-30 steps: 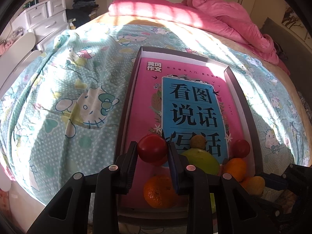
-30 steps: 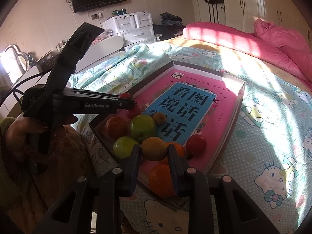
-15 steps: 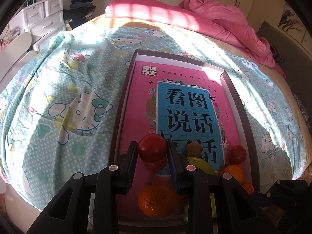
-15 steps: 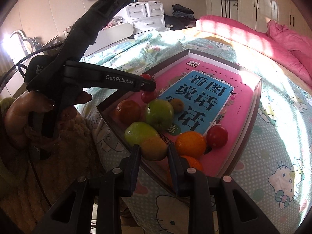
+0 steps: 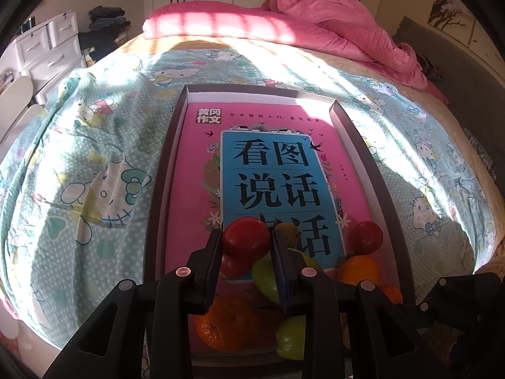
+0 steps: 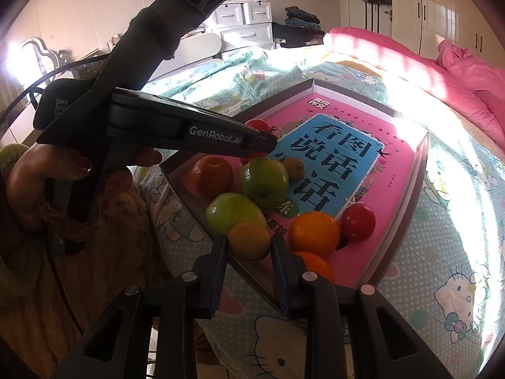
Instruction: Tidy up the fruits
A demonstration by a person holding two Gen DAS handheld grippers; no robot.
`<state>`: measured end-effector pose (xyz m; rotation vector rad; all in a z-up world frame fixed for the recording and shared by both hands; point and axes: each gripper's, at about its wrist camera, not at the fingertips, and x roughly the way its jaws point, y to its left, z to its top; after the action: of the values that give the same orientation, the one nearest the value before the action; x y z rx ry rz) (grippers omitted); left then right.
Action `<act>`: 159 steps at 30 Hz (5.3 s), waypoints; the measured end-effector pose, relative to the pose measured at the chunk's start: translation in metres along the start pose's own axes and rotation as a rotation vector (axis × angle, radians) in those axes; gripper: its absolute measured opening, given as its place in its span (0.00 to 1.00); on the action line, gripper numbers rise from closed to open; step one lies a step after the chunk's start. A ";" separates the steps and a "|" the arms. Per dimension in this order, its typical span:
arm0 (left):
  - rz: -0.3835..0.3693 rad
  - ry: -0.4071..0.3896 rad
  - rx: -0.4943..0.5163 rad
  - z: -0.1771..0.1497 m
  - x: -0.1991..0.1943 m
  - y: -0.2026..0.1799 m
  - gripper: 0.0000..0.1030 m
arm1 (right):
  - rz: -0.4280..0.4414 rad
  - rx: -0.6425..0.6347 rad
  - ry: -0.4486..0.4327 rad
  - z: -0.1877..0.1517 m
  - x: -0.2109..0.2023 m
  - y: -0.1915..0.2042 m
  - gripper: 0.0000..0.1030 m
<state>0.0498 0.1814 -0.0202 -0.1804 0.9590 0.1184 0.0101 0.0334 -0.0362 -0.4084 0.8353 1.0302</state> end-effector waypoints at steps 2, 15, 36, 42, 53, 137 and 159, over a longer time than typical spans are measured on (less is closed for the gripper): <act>0.004 -0.002 0.010 -0.001 -0.001 -0.002 0.30 | 0.000 0.002 0.000 0.000 -0.001 0.000 0.28; -0.003 -0.004 0.001 -0.003 -0.002 0.001 0.31 | 0.010 0.013 0.000 -0.002 -0.003 -0.003 0.28; -0.017 0.001 -0.031 -0.003 -0.001 0.006 0.35 | -0.002 0.038 -0.011 -0.003 -0.009 -0.006 0.29; -0.013 0.002 -0.057 -0.003 -0.002 0.010 0.40 | -0.016 0.035 -0.023 -0.001 -0.013 -0.007 0.32; 0.013 -0.045 -0.071 -0.015 -0.038 -0.016 0.73 | -0.087 0.065 -0.134 -0.006 -0.053 -0.018 0.56; 0.111 -0.022 -0.056 -0.097 -0.098 -0.101 0.76 | -0.226 0.273 -0.160 -0.083 -0.140 -0.045 0.98; 0.113 -0.024 -0.049 -0.097 -0.098 -0.105 0.76 | -0.233 0.274 -0.160 -0.083 -0.140 -0.045 0.98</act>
<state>-0.0656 0.0569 0.0166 -0.1694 0.9432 0.2471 -0.0202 -0.1248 0.0159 -0.1814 0.7529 0.7105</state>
